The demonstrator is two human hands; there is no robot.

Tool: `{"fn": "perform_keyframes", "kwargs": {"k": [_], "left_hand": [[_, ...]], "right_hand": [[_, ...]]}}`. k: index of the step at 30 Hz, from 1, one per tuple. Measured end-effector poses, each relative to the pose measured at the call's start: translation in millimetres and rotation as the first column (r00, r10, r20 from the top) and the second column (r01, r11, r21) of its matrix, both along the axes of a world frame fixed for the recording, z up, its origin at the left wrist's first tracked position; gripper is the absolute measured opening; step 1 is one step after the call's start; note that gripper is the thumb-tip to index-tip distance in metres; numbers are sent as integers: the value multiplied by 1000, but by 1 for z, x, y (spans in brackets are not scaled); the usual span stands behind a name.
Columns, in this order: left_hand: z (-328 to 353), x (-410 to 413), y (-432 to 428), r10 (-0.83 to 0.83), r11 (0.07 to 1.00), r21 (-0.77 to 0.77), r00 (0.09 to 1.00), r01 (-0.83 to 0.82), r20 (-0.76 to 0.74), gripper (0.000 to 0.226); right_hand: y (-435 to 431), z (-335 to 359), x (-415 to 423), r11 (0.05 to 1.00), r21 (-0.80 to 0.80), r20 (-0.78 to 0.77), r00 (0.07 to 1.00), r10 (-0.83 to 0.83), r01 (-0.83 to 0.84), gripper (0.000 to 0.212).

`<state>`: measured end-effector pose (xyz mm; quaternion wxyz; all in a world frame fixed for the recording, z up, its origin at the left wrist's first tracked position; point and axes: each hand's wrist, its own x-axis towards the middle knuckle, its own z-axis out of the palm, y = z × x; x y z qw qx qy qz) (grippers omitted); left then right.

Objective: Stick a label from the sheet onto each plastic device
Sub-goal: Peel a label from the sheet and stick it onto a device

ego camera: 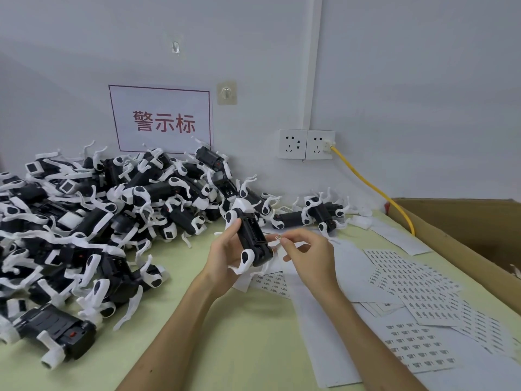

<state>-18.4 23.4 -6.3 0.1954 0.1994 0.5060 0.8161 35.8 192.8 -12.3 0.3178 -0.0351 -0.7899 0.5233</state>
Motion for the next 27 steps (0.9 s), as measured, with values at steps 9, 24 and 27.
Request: {"fn": "perform_keyframes", "kwargs": {"k": [9,24,27], "left_hand": [[1,1,-1,-42,996,82,999,39,24,61],[4,3,-3,-10,994,113,998,3,63,62],[3,2,-3,-22,994,109,998,15,64,61]], "right_hand": [[0,1,0,999,35,9,1000,13,-14,8],[0,0,-1,1000,29,-14,1000,-4,4,10],[-1,0,0,1000,27,-20,1000,5,-4,5]]}}
